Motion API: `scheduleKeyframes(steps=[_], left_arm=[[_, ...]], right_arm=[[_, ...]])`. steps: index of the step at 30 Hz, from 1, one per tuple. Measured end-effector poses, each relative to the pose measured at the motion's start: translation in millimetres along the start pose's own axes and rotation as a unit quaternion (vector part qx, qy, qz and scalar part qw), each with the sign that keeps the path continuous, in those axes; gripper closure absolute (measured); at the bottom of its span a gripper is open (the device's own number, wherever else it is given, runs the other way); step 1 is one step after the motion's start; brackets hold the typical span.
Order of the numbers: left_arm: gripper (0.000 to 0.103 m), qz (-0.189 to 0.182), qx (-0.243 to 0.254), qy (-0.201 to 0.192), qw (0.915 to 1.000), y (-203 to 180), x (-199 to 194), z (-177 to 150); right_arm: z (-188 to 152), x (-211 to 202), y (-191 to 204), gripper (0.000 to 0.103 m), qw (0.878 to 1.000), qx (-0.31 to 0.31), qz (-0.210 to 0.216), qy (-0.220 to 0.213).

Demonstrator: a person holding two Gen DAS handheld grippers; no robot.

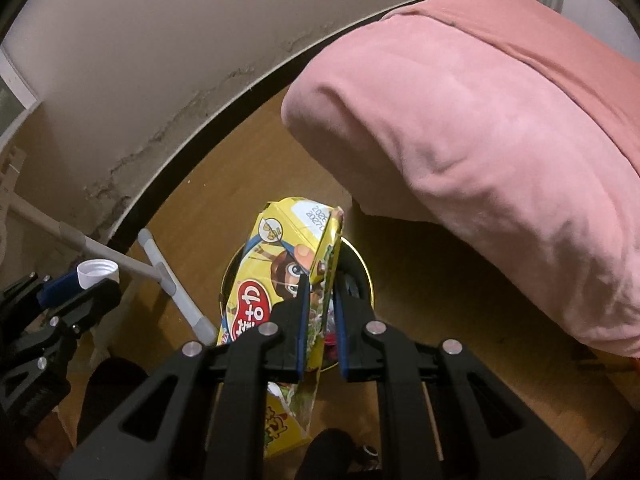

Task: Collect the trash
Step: 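Carry both items over the black bin and open both tools to drop them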

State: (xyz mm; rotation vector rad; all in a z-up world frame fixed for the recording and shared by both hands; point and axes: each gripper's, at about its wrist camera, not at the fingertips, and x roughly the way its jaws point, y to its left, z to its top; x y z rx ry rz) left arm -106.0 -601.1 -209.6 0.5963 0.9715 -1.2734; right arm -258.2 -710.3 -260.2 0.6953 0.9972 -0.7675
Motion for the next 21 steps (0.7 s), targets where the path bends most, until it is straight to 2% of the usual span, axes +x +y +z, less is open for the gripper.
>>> scheduleKeyframes(steps=[6,8,9,10,11,13,21], left_arm=[[0.072,-0.007,0.000,0.002,1.0000,3.0,8.0,2.2],[0.072,-0.014,0.002,0.000,0.9999,3.6,9.3,3.3],[0.072,-0.014,0.004,0.002,0.9999,2.8,12.1,3.8],[0.069,-0.015,0.005,0.003,0.9999,2.9,13.4,3.8],[0.062,-0.016,0.005,0.005,0.9998,3.5,14.3,3.9],[0.049,-0.018,0.003,0.004,0.9998,4.9,13.0,3.7],[0.042,-0.018,0.004,-0.007,0.9998,4.0,2.9,0.9]], right_arm=[[4.5,6.9,8.5,0.091,1.000,-0.014,-0.004,-0.002],[5.8,7.9,12.0,0.084,1.000,-0.019,-0.003,0.001],[6.5,7.8,12.8,0.069,1.000,-0.019,-0.003,0.001],[7.4,6.2,12.7,0.049,1.000,-0.016,-0.002,-0.004],[7.5,4.2,12.4,0.044,1.000,-0.015,-0.002,-0.009],[8.5,1.9,12.6,0.044,1.000,-0.014,-0.001,-0.011],[11.2,-19.1,12.1,0.044,1.000,-0.013,0.004,-0.029]])
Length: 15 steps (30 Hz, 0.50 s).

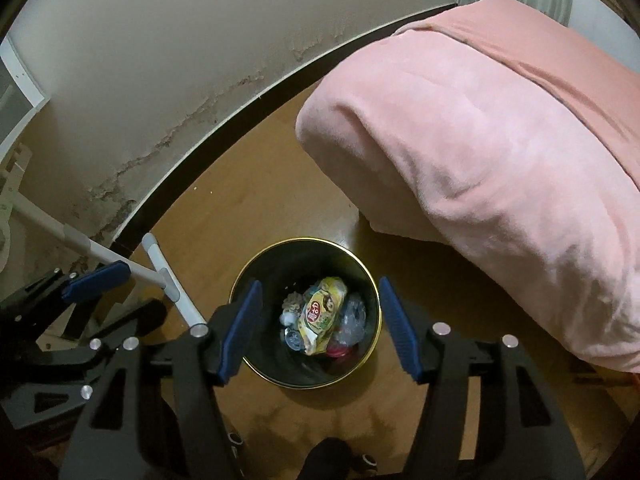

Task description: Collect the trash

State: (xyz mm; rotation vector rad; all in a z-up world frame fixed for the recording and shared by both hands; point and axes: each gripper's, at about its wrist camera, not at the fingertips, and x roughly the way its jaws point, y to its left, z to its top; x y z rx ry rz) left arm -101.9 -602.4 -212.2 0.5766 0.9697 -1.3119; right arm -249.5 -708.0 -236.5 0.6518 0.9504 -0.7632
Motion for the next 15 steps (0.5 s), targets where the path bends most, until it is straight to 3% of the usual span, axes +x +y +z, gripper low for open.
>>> scheduleKeyframes(steps=[6,8,15], left_arm=[[0.026,0.002,0.010,-0.026,0.9996,-13.1,-30.0,10.6],[0.013,0.009,0.014,-0.052,0.9985,-19.9,-56.0,19.3],[0.008,0.026,-0.001,-0.117,0.9928,-12.5,-159.3,27.5]], right_arm=[[9.7,-42.5,-1.9,0.043,1.000,-0.001,-0.002,-0.028],[16.9,-65.5,-0.6,0.035,0.999,-0.004,-0.014,-0.043],[42.7,-142.9,40.8,0.027,0.994,-0.047,-0.007,-0.101]])
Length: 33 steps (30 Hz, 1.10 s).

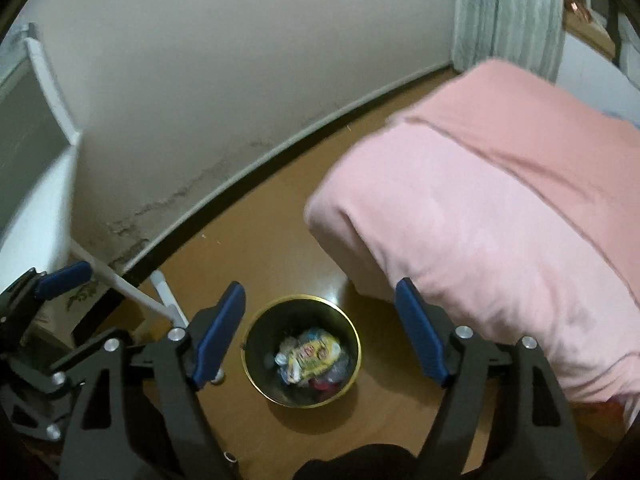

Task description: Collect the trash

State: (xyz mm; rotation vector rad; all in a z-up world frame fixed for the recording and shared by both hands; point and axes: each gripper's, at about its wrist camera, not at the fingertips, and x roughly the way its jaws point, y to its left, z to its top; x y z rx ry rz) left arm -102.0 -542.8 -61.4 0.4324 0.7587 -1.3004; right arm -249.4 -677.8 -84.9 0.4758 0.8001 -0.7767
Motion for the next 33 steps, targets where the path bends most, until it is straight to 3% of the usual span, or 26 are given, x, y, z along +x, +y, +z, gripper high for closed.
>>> scheduleKeyframes(steps=[6,9,12,15,19,28,30,33], left_arm=[[0.007,0.089,-0.040,-0.035,0.9946,57.9,-88.8,-8.7],[0.007,0.142,-0.072,-0.046,0.9862,96.8,-130.6,-25.1],[0.007,0.196,-0.112,-0.056,0.9725,136.8,-173.2,-49.6],[0.007,0.247,-0.152,-0.060,0.9551,173.5,-213.8,-78.1],[0.007,0.317,-0.201,-0.058,0.9249,213.6,-263.8,-120.7],[0.007,0.418,-0.288,-0.056,0.8596,266.2,-353.1,-205.6],[0.007,0.433,-0.302,-0.051,0.8478,277.1,-361.6,-217.0],[0.007,0.441,-0.315,-0.051,0.8389,281.5,-372.7,-230.8]], right_arm=[[20.1,-27.7,89.0,0.026,0.995,-0.066,0.065,-0.031],[24.2,-33.8,151.1,0.026,0.987,-0.109,0.110,-0.040],[22.7,-36.4,208.6,0.026,0.977,-0.149,0.150,-0.041],[16.4,-39.7,267.4,0.026,0.963,-0.189,0.188,-0.039],[3.7,-47.1,334.7,0.026,0.943,-0.235,0.232,-0.036],[-41.5,-74.3,450.4,0.025,0.902,-0.315,0.293,-0.028],[-48.3,-75.4,469.8,0.025,0.896,-0.326,0.302,-0.025],[-56.3,-78.1,488.9,0.025,0.890,-0.337,0.306,-0.024]])
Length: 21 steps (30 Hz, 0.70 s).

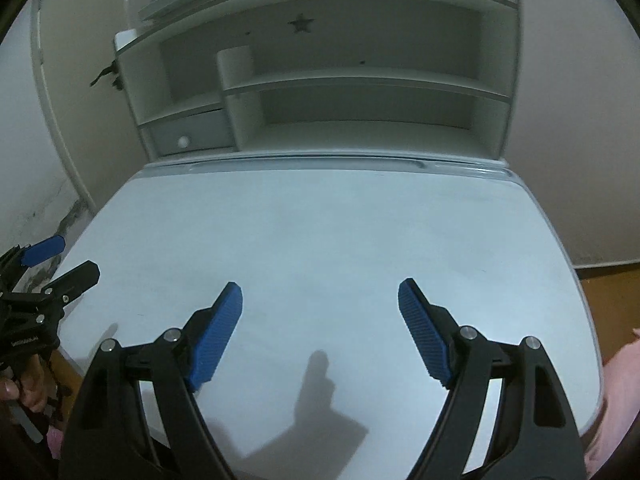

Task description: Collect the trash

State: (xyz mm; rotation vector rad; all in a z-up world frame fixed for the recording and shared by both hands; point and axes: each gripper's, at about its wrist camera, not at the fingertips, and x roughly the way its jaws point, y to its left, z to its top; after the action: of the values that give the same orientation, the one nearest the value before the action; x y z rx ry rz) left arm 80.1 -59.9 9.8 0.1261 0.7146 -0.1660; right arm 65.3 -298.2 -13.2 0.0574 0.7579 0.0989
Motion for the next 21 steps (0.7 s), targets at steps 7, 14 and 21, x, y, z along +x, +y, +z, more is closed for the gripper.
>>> scheduleKeyframes(steps=[7,14,21], left_arm=[[0.007,0.012,-0.016,0.008,0.9998,17.7,-3.0,-7.6],[0.007,0.010,-0.015,0.007,0.9998,19.3,-0.3,-5.8],[0.007,0.005,-0.011,0.004,0.9999,10.9,-1.5,-3.0]], right_arm=[[6.1,8.2,14.0,0.025,1.000,-0.008,0.003,0.005],[5.0,6.9,11.4,0.025,1.000,-0.007,-0.003,0.007],[-0.2,3.1,2.4,0.025,1.000,0.000,-0.009,0.008]])
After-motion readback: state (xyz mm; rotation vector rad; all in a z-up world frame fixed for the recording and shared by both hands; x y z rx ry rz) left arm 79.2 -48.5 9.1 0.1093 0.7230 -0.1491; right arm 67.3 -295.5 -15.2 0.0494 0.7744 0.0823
